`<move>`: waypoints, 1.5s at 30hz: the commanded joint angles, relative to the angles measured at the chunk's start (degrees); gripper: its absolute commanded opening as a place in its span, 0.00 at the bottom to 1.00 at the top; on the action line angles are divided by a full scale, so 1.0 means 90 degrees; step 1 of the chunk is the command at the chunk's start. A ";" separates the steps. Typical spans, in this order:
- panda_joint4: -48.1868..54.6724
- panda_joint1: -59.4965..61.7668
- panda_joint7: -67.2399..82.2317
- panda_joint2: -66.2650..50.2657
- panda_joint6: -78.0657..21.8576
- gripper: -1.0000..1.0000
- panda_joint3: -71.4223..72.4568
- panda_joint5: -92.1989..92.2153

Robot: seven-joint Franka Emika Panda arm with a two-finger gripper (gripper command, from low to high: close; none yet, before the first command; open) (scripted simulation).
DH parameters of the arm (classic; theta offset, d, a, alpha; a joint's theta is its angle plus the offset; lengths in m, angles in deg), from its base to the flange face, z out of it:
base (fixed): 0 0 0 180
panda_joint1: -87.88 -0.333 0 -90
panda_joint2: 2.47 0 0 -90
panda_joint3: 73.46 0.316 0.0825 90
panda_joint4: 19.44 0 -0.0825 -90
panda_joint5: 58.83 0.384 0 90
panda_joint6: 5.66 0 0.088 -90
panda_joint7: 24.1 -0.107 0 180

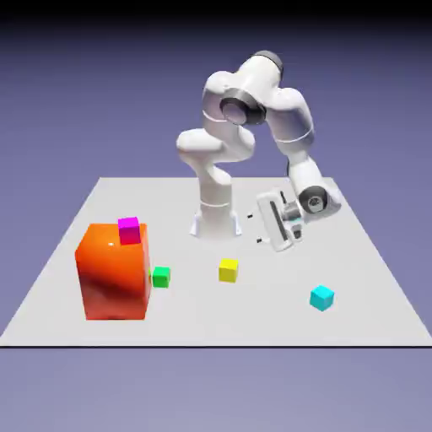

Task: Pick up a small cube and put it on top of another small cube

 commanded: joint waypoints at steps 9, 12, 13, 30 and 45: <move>-0.0093 0.1617 0.2492 -0.0952 -0.0549 0.50 0.0728 -0.1000; -0.0144 0.2213 0.3323 -0.1197 -0.0616 0.50 0.0908 -0.1310; -0.0162 0.2412 0.3600 -0.1278 -0.0638 0.50 0.0968 -0.1414; -0.0453 0.5788 0.8306 -0.2663 -0.1020 0.50 0.1988 -0.3173; -0.0790 0.8721 1.2459 -0.3947 -0.1357 0.50 0.2943 -0.4720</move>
